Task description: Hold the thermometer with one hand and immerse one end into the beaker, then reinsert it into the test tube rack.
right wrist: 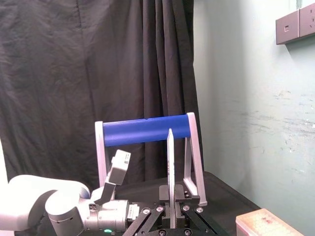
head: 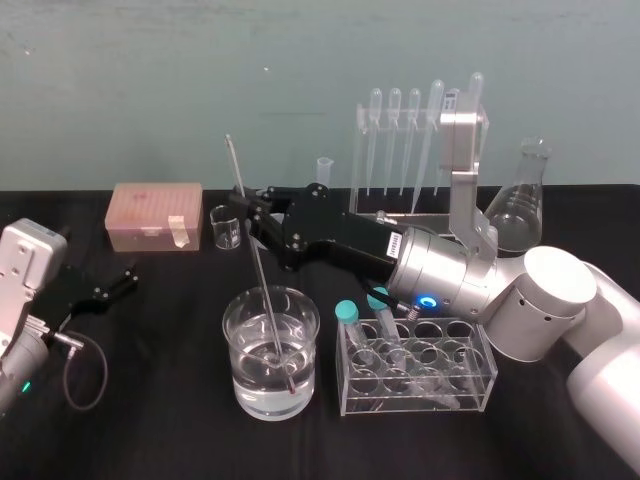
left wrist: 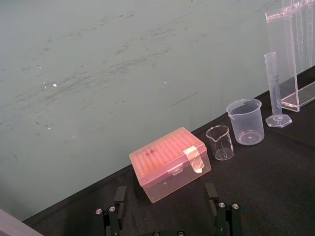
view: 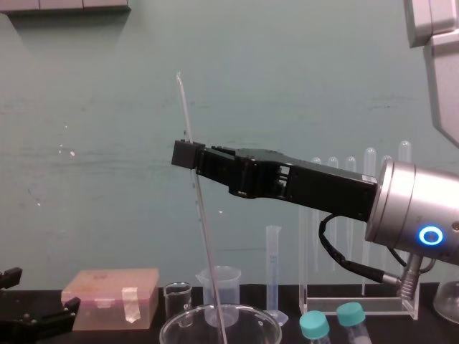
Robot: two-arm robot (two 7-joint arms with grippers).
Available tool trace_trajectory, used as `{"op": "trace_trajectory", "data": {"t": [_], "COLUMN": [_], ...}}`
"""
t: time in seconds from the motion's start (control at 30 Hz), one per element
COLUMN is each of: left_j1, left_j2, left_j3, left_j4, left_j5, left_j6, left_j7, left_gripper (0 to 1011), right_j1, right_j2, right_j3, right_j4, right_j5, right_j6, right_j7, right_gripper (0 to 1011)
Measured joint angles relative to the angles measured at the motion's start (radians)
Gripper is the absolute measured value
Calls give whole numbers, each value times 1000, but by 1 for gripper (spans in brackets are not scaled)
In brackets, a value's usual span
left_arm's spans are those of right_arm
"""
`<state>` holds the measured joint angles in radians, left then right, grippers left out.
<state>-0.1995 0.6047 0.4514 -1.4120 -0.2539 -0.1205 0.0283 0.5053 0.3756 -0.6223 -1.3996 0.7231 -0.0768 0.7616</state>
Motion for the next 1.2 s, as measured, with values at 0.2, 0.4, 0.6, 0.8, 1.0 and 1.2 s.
{"op": "trace_trajectory", "data": {"t": [0.2, 0.4, 0.6, 0.8, 1.0, 1.2], "left_j1": [0, 0, 0, 0, 0, 0], "left_j2": [0, 0, 0, 0, 0, 0], "left_j3": [0, 0, 0, 0, 0, 0], "left_j4": [0, 0, 0, 0, 0, 0], "left_j5": [0, 0, 0, 0, 0, 0], "left_j6": [0, 0, 0, 0, 0, 0], "left_j7": [0, 0, 0, 0, 0, 0], "left_gripper": [1008, 1008, 1008, 1008, 1008, 1008], "right_j1": [0, 7, 41, 87, 96, 37], "right_j2": [0, 1, 12, 32, 78, 157], "right_j3": [0, 11, 57, 133, 184, 236], "right_j4": [0, -18, -90, -173, -205, -220], "right_j5": [0, 16, 89, 167, 175, 147], "right_j6": [0, 0, 16, 17, -10, -18], "right_j7": [0, 7, 27, 18, -28, -111], "right_gripper": [56, 56, 56, 56, 56, 56]}}
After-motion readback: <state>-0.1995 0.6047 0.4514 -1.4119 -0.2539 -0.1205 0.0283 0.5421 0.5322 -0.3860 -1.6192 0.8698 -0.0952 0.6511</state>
